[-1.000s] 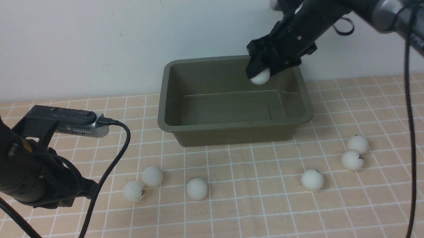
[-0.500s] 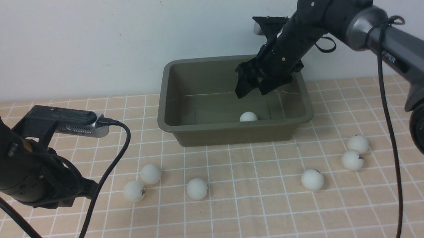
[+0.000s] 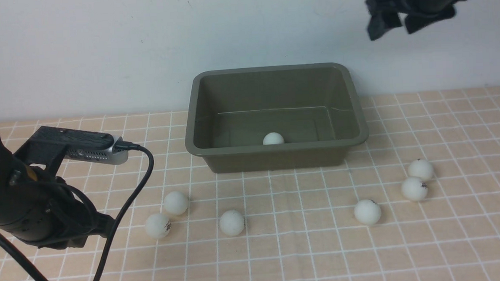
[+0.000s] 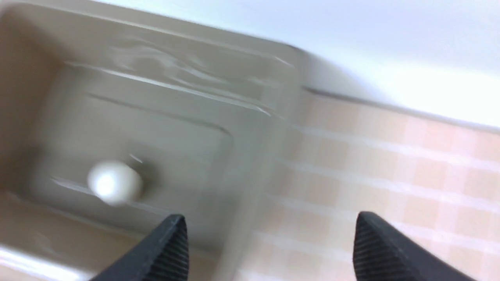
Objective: Put the table tennis balls into the box on the light coffee tablecloth.
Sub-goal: 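Reach for and grasp a ping pong ball on the table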
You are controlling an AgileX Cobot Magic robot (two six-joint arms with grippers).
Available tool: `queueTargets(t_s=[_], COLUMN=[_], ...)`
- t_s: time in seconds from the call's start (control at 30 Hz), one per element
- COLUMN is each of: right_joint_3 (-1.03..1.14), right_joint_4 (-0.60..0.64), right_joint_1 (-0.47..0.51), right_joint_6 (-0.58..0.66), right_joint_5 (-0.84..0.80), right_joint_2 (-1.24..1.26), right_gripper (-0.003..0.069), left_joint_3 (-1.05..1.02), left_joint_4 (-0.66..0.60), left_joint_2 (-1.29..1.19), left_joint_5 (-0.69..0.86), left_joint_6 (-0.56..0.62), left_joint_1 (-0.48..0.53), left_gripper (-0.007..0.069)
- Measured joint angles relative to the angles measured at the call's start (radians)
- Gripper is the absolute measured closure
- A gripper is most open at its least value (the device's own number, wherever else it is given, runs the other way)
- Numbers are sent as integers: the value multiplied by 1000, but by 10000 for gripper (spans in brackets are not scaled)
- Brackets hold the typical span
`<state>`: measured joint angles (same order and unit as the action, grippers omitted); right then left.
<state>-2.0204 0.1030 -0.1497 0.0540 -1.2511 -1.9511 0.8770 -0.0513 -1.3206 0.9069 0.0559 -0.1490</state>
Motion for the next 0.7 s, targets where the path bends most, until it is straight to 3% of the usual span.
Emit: queueTargets(t_s=[0.3, 0.47, 0.7], right_joint_3=[417, 628, 692], right_joint_4=[-77, -85, -91], right_joint_1=[29, 29, 29], right_joint_6=[-54, -144, -192], right_joint_5=[30, 219, 355], right_joint_2=[108, 107, 67], right_gripper=[148, 148, 148], left_joint_3=[0, 0, 0], left_joint_4=[0, 0, 0], left_joint_2=[0, 0, 0], left_joint_5=[1, 5, 10], left_joint_6=[0, 1, 5], left_joint_1=[0, 0, 0], left_gripper=[693, 693, 693])
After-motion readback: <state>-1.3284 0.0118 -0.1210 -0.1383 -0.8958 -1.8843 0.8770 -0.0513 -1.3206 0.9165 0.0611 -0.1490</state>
